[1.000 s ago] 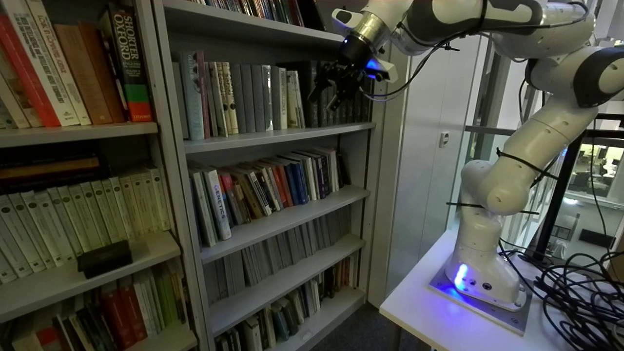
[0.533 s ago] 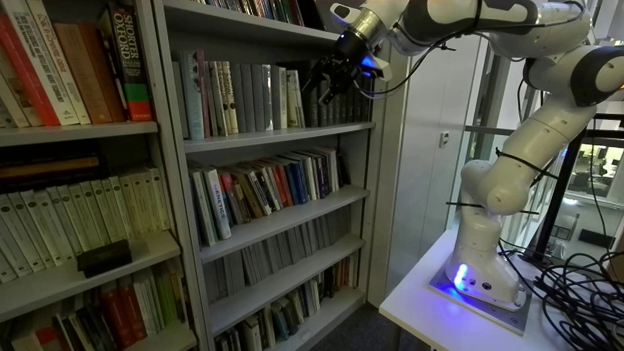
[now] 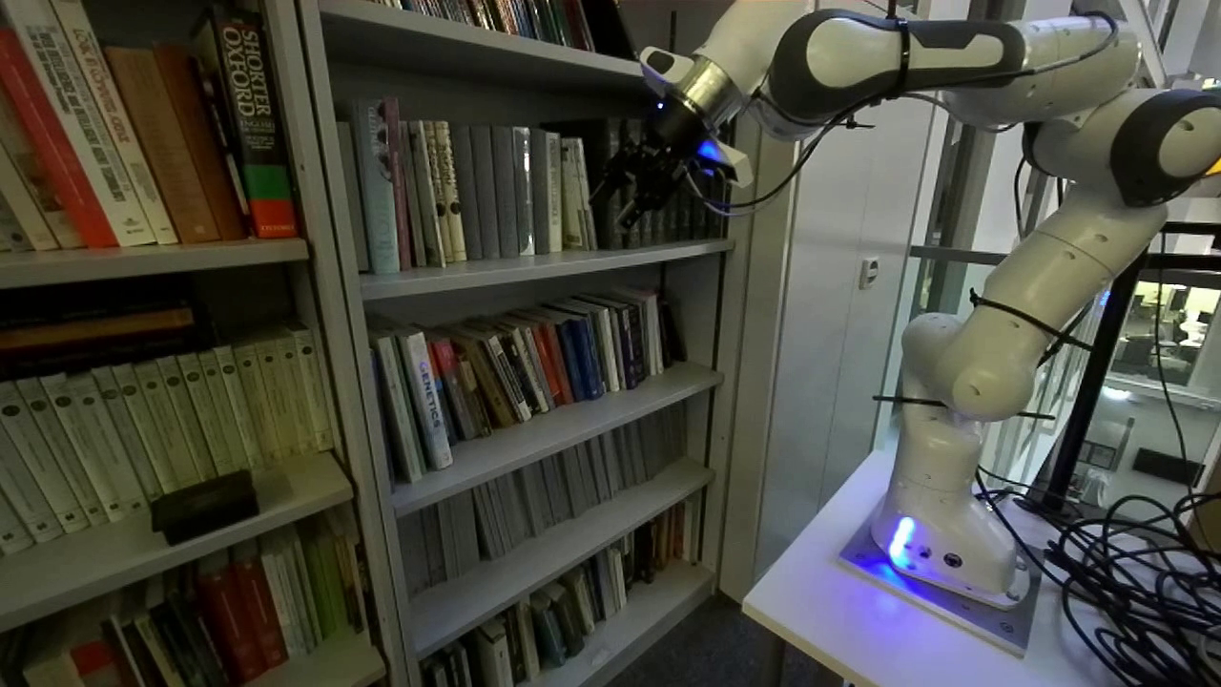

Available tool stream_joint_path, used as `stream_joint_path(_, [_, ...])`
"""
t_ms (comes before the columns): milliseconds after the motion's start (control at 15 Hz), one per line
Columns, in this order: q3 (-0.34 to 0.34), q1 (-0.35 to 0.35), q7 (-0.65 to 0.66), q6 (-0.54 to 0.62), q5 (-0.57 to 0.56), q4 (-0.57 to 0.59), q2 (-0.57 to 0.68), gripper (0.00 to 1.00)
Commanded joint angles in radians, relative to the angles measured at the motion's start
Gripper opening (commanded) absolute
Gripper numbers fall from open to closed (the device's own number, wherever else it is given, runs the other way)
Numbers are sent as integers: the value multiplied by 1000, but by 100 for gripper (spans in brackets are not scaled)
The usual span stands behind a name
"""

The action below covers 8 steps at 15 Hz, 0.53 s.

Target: Move the thin white book to the right

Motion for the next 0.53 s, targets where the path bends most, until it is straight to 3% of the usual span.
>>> stream_joint_path(0, [-32, 14, -29, 86, 7, -63, -18, 100])
stream_joint_path(467, [-24, 3, -31, 166, -61, -117, -13, 100])
